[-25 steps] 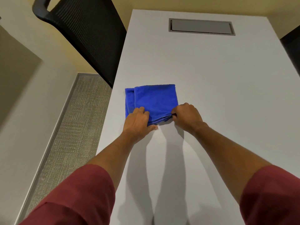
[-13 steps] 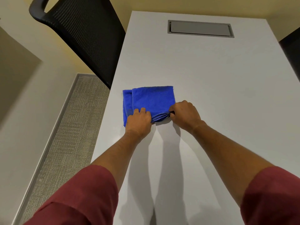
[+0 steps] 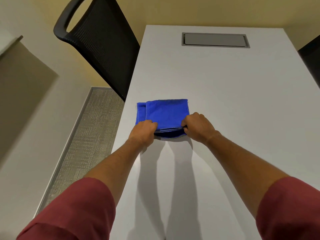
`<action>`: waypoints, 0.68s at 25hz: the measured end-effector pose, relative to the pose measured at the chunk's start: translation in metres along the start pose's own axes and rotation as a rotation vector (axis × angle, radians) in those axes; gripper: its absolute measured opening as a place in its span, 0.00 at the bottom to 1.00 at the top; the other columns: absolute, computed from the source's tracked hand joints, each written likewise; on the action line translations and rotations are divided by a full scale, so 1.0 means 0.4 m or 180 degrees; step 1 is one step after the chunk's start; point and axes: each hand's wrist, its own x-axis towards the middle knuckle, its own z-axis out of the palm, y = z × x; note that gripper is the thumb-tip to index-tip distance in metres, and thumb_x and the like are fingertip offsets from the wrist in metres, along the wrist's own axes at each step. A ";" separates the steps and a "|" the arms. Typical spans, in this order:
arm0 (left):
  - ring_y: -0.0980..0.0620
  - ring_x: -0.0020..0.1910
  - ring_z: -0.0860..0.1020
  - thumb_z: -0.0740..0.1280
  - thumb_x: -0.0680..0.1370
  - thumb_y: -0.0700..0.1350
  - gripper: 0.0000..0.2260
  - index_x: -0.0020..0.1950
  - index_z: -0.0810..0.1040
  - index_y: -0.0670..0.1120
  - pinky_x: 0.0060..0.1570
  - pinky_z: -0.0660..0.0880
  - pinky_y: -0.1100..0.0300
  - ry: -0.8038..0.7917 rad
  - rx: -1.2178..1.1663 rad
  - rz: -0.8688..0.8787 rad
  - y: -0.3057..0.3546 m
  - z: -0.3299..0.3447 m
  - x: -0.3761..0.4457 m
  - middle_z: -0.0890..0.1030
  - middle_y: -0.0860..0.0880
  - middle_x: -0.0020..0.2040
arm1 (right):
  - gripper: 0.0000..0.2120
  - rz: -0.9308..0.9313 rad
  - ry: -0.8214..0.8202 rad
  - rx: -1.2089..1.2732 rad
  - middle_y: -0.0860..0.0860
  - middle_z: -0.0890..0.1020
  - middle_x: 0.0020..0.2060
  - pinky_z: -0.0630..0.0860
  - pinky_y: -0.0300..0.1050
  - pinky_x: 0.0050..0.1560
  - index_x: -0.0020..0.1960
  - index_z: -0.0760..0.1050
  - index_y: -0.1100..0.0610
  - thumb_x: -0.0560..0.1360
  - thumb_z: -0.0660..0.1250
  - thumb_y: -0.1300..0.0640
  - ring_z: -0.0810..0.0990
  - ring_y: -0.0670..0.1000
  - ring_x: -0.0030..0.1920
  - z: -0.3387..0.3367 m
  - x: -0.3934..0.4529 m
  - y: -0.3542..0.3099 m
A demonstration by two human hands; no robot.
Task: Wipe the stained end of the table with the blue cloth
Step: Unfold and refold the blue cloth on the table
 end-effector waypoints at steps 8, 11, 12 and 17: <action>0.46 0.47 0.77 0.62 0.80 0.40 0.07 0.56 0.76 0.45 0.45 0.74 0.55 -0.0158 0.0268 0.0239 0.005 0.043 -0.049 0.79 0.45 0.50 | 0.07 -0.0121 -0.0575 -0.0139 0.56 0.82 0.44 0.72 0.47 0.39 0.49 0.80 0.59 0.76 0.64 0.63 0.75 0.56 0.40 0.082 -0.050 -0.007; 0.47 0.40 0.76 0.64 0.75 0.43 0.02 0.45 0.76 0.47 0.37 0.71 0.57 -0.0394 0.0197 0.0491 -0.007 0.024 -0.057 0.78 0.48 0.44 | 0.07 -0.0166 -0.1004 0.0291 0.58 0.84 0.39 0.79 0.53 0.43 0.43 0.82 0.63 0.71 0.65 0.61 0.79 0.56 0.39 0.062 -0.035 0.000; 0.48 0.38 0.76 0.65 0.72 0.48 0.05 0.42 0.75 0.47 0.35 0.70 0.58 -0.0373 0.0108 0.0561 -0.017 0.014 -0.054 0.78 0.50 0.41 | 0.09 -0.0134 -0.0999 0.0454 0.59 0.84 0.37 0.80 0.55 0.43 0.40 0.81 0.64 0.71 0.66 0.59 0.79 0.56 0.37 0.050 -0.025 0.005; 0.51 0.41 0.78 0.69 0.71 0.59 0.15 0.47 0.80 0.49 0.43 0.76 0.55 0.0224 -0.0939 -0.0184 -0.073 -0.030 -0.007 0.80 0.54 0.41 | 0.06 0.0349 -0.0293 0.1010 0.52 0.87 0.43 0.81 0.50 0.53 0.47 0.85 0.56 0.72 0.72 0.56 0.84 0.54 0.47 0.006 0.050 0.047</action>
